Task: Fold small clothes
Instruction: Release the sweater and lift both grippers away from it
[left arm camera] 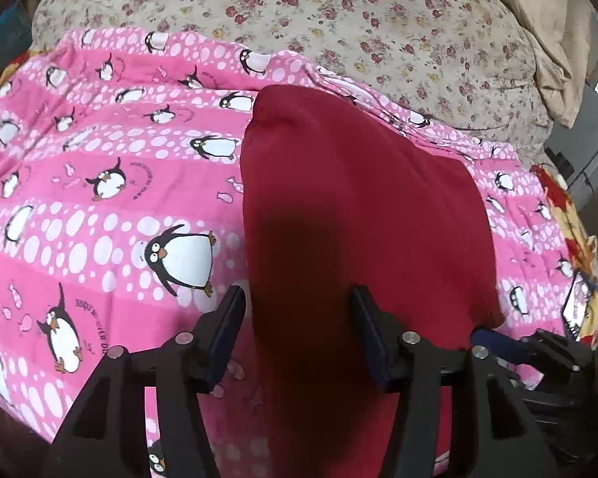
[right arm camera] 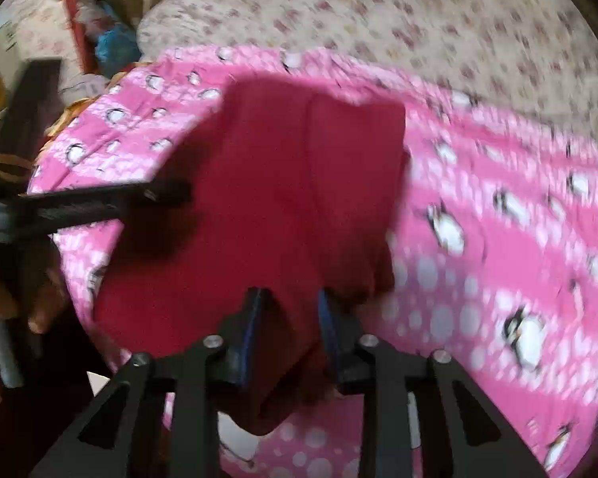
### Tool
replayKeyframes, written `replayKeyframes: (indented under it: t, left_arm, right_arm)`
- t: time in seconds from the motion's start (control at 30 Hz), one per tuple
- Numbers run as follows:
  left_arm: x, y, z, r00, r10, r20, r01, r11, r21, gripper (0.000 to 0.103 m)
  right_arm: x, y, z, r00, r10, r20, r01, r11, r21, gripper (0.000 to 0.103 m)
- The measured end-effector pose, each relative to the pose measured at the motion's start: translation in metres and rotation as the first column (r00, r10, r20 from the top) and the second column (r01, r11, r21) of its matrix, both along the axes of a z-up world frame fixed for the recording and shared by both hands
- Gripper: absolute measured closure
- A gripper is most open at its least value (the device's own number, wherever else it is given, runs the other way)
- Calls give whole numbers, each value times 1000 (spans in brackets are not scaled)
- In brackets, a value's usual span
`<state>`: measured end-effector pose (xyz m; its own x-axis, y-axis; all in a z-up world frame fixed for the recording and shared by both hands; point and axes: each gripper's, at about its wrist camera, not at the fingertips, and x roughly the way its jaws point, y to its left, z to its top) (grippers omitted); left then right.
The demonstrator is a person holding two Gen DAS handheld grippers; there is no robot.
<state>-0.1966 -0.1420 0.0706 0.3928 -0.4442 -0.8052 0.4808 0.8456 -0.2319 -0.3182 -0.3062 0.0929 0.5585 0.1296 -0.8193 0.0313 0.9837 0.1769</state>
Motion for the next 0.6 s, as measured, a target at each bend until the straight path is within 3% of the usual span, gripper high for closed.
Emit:
replayKeyframes:
  t: [0.17,0.23,0.3,0.4,0.5,0.6]
  left_arm:
    - [-7,4,9,999,26,35,-26,999,23,68]
    - [-9,8,12,998,44,50,-46,999,27,68]
    - [-11,10,14,997,57,57,-59,998,36,68]
    - [-16,13,19,995,70,71,-73,996,41,68]
    - [-19,16,23,993,88,83,-94,994,61,68]
    - [-23,18,26,991,89,97,-94,994,59,68]
  right_arm:
    - [-6,5,19,1000,7,7,-7,1000,-17,73]
    - [-10,2,31,999,-19,44,20,1000,-12,66]
    - [-10,4,45,995,-45,90,48,998,-33,51]
    - [-11,2,61,986,-98,137,103,994,-29,41]
    - [-8,-3,64,978,-162,131,161,987,16,38]
    - [-4,-1,63,974,-191,124,193,981,-1,37]
